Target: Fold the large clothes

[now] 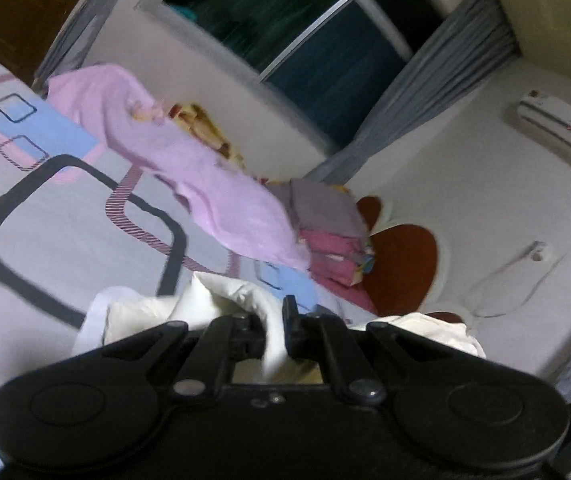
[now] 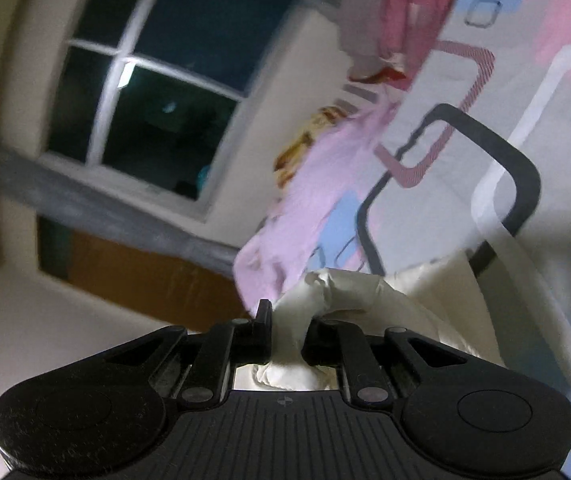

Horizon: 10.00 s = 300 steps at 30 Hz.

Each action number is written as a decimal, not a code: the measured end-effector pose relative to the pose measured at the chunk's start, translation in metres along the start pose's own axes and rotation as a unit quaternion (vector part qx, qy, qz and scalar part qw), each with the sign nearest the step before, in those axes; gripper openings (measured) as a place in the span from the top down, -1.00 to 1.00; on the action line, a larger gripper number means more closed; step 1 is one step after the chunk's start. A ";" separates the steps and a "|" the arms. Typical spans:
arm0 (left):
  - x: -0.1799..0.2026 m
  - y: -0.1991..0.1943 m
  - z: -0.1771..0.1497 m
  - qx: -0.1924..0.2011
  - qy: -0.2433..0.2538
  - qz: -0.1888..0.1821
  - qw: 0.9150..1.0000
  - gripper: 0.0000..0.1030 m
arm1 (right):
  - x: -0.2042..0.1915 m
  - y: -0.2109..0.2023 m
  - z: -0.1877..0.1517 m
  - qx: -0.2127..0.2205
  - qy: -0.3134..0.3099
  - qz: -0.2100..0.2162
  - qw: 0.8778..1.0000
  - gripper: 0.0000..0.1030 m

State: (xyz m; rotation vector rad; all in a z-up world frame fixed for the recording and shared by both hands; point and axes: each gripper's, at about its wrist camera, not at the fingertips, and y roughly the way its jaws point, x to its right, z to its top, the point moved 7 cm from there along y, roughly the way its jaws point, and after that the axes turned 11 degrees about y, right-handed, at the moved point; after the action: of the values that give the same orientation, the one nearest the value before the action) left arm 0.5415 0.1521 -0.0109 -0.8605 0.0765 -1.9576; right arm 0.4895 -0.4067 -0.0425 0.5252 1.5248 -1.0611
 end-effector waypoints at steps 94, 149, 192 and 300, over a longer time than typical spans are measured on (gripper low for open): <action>-0.065 0.136 0.029 -0.060 0.149 0.111 0.981 -0.44 | 0.009 0.107 0.039 0.123 -0.314 -0.172 0.926 -0.68; -0.045 -0.045 -0.159 0.005 -0.085 0.162 0.983 -0.64 | 0.149 -0.068 -0.103 0.115 -0.019 -0.129 0.985 -0.72; -0.015 -0.126 -0.210 0.026 -0.134 0.114 0.984 0.64 | 0.128 -0.139 -0.176 0.079 -0.069 -0.107 0.989 0.36; 0.324 -0.095 -0.258 0.012 0.096 -0.042 0.994 -0.70 | 0.133 -0.327 -0.116 0.124 -0.152 -0.126 0.972 -0.43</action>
State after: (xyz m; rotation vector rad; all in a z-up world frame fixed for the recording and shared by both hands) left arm 0.2230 -0.1279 0.0064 -0.6679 0.1307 -2.1131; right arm 0.1300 -0.4996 -0.0660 0.3230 1.2138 -1.4710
